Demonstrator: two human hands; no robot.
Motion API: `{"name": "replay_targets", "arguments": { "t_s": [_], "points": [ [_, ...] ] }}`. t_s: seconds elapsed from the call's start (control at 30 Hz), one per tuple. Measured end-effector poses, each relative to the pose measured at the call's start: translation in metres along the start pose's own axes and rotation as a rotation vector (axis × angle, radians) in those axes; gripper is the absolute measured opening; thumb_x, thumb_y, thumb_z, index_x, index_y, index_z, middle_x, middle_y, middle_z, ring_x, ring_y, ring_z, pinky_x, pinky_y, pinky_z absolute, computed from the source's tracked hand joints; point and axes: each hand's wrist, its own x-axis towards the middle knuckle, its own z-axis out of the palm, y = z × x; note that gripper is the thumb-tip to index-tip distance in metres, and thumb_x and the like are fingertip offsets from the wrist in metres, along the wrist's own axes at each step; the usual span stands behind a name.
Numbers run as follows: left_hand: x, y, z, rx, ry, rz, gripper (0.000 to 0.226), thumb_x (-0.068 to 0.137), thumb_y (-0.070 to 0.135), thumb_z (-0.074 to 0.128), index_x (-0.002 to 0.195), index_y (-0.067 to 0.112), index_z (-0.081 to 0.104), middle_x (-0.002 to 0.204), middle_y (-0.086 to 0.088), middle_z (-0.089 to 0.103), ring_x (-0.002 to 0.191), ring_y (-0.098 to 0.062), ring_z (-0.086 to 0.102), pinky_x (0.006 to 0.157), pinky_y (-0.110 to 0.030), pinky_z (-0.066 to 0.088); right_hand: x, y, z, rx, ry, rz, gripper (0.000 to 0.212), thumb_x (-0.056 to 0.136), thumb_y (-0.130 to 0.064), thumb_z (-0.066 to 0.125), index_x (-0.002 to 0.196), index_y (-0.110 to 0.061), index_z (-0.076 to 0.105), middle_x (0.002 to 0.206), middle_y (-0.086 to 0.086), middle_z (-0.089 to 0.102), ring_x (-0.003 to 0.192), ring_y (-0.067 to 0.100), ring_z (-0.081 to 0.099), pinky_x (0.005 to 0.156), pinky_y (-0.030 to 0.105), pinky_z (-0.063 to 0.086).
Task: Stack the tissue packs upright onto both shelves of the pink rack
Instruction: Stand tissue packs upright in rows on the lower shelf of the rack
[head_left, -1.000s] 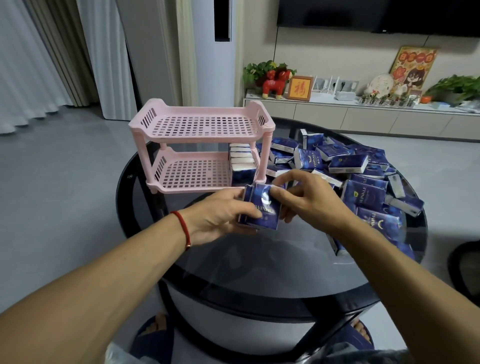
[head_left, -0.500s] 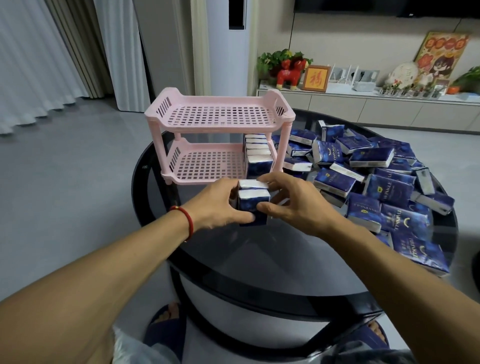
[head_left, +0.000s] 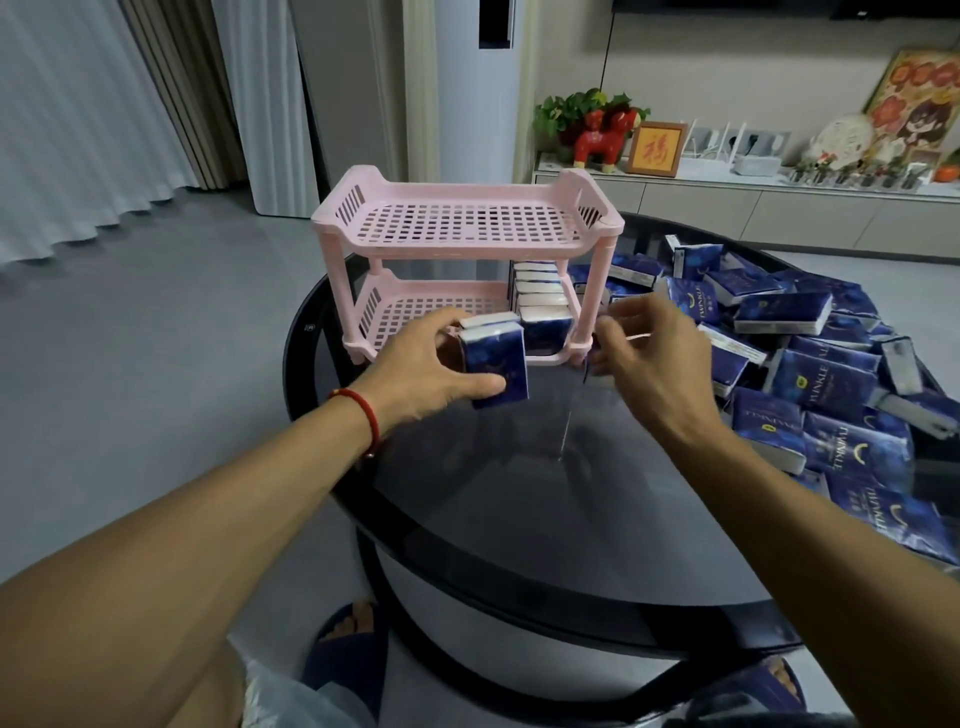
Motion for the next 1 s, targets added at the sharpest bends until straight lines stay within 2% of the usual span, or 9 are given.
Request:
{"name": "replay_targets", "arguments": {
  "t_s": [0.13,0.23,0.33,0.53,0.6,0.77,0.83,0.93,1.0],
  "points": [
    [0.016,0.001,-0.003,0.043,0.213,-0.029,0.064,0.066,0.028,0.095,0.122,0.023,0.065,0.116,0.007,0.07,0.109,-0.013,0.066,0.102,-0.035,0.053,0.018,0.003,0.006,-0.127,-0.015,-0.017,0.042,0.1,-0.031,0.062,0.139,-0.016,0.053,0.115,-0.005,0.064,0.085,0.006,0.062,0.073,0.025,0.052],
    [0.037,0.006,0.003,0.126,0.339,-0.078,0.064,0.069,0.025,0.093,0.125,0.018,0.061,0.12,-0.001,0.069,0.111,-0.021,0.064,0.1,-0.033,0.052,0.024,0.002,0.015,-0.101,-0.034,-0.022,0.033,0.102,-0.029,0.059,0.132,-0.017,0.058,0.116,-0.003,0.068,0.078,0.0,0.061,0.066,0.018,0.049],
    [0.068,0.004,0.014,0.141,0.309,-0.14,0.064,0.072,0.021,0.091,0.127,0.015,0.058,0.122,-0.005,0.068,0.115,-0.026,0.063,0.095,-0.028,0.048,0.029,0.003,0.019,-0.052,-0.023,0.009,0.027,0.102,-0.029,0.059,0.126,-0.017,0.06,0.105,-0.007,0.066,0.078,0.0,0.063,0.063,0.019,0.051],
    [0.124,-0.008,0.024,0.161,0.21,-0.171,0.077,0.073,0.02,0.09,0.139,0.019,0.05,0.134,-0.004,0.06,0.123,-0.026,0.058,0.102,-0.031,0.048,0.034,0.012,0.018,-0.076,-0.028,-0.016,0.01,0.103,-0.025,0.057,0.112,-0.024,0.06,0.08,-0.025,0.057,0.075,0.0,0.064,0.062,0.021,0.053],
    [0.135,-0.018,0.026,0.138,0.207,-0.137,0.077,0.075,0.022,0.089,0.141,0.021,0.049,0.135,-0.004,0.059,0.122,-0.026,0.058,0.105,-0.035,0.049,0.036,0.014,0.018,-0.083,-0.026,-0.033,0.008,0.103,-0.025,0.057,0.11,-0.024,0.061,0.079,-0.024,0.057,0.075,-0.001,0.063,0.061,0.022,0.05],
    [0.146,-0.032,0.031,0.127,0.181,-0.054,0.072,0.078,0.023,0.086,0.14,0.019,0.049,0.129,-0.001,0.064,0.116,-0.022,0.061,0.104,-0.037,0.05,0.037,0.015,0.019,-0.082,-0.014,-0.052,0.008,0.102,-0.025,0.058,0.108,-0.024,0.063,0.077,-0.025,0.057,0.077,0.002,0.063,0.073,0.037,0.056],
    [0.145,-0.029,0.032,0.165,0.161,-0.022,0.072,0.08,0.023,0.085,0.142,0.02,0.048,0.131,0.003,0.061,0.117,-0.018,0.057,0.102,-0.031,0.047,0.037,0.015,0.019,-0.086,-0.018,-0.057,0.007,0.101,-0.025,0.058,0.107,-0.025,0.063,0.077,-0.026,0.057,0.077,0.001,0.062,0.075,0.039,0.056],
    [0.145,-0.026,0.034,0.228,0.116,-0.019,0.073,0.074,0.019,0.087,0.137,0.02,0.052,0.131,-0.002,0.065,0.121,-0.023,0.06,0.101,-0.033,0.049,0.037,0.015,0.017,-0.079,-0.027,-0.066,0.006,0.101,-0.024,0.059,0.105,-0.026,0.063,0.078,-0.025,0.058,0.079,0.0,0.062,0.074,0.039,0.057],
    [0.145,-0.025,0.034,0.271,0.159,-0.047,0.067,0.075,0.012,0.085,0.134,0.017,0.055,0.129,-0.006,0.066,0.121,-0.026,0.061,0.101,-0.034,0.05,0.037,0.016,0.017,-0.069,-0.04,-0.066,0.005,0.102,-0.025,0.059,0.103,-0.028,0.062,0.078,-0.024,0.058,0.079,0.0,0.062,0.072,0.038,0.058]
  ]
}}
